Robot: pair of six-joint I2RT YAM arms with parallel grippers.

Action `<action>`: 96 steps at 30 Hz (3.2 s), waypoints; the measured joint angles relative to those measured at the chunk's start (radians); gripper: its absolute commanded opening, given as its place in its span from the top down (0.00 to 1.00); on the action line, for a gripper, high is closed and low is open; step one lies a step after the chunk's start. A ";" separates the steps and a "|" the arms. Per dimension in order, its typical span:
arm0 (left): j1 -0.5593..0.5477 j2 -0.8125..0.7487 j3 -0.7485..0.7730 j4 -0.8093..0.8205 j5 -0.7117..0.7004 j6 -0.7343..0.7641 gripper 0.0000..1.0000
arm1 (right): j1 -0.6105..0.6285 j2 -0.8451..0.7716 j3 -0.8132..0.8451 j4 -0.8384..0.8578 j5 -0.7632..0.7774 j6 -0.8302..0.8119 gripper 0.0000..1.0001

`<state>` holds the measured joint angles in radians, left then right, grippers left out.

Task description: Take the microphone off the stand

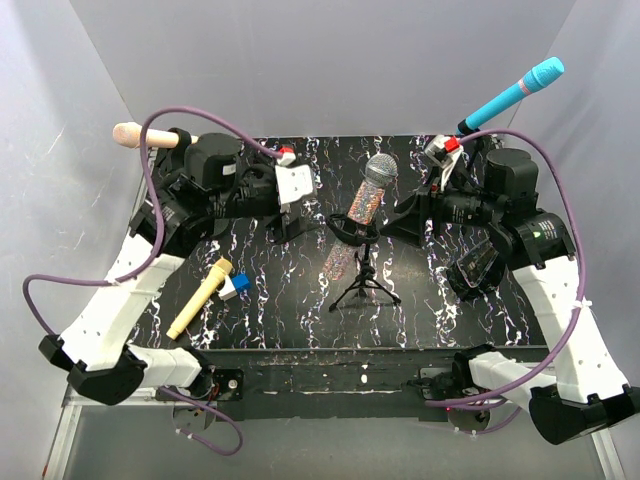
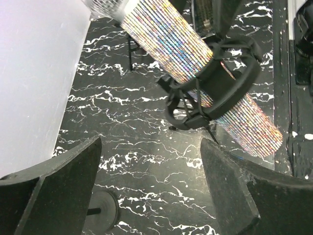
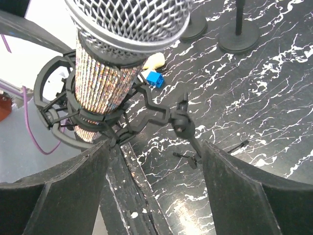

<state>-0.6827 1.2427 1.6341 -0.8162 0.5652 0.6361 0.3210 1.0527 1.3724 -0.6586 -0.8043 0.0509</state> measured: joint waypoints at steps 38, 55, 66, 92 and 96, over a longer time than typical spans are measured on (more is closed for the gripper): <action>0.138 0.387 0.344 0.011 0.523 -0.683 0.11 | -0.067 0.155 0.090 0.231 -0.220 0.473 0.08; 0.104 0.415 0.367 -0.073 0.511 -0.563 0.11 | -0.056 0.167 0.007 0.505 -0.293 0.609 0.28; 0.105 0.333 0.469 -0.237 0.325 -0.166 0.24 | -0.051 0.182 0.007 0.536 -0.297 0.656 0.56; -0.133 0.253 0.341 -0.280 0.193 0.315 1.00 | -0.046 0.179 0.007 0.508 -0.199 0.732 0.99; -0.144 0.217 0.274 -0.226 0.174 0.377 1.00 | -0.053 0.185 0.024 0.489 -0.193 0.726 0.99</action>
<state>-0.8268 1.4593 1.9083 -1.0424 0.7387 1.0134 0.2684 1.2373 1.3968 -0.1692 -0.9970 0.7769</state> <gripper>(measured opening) 0.080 0.451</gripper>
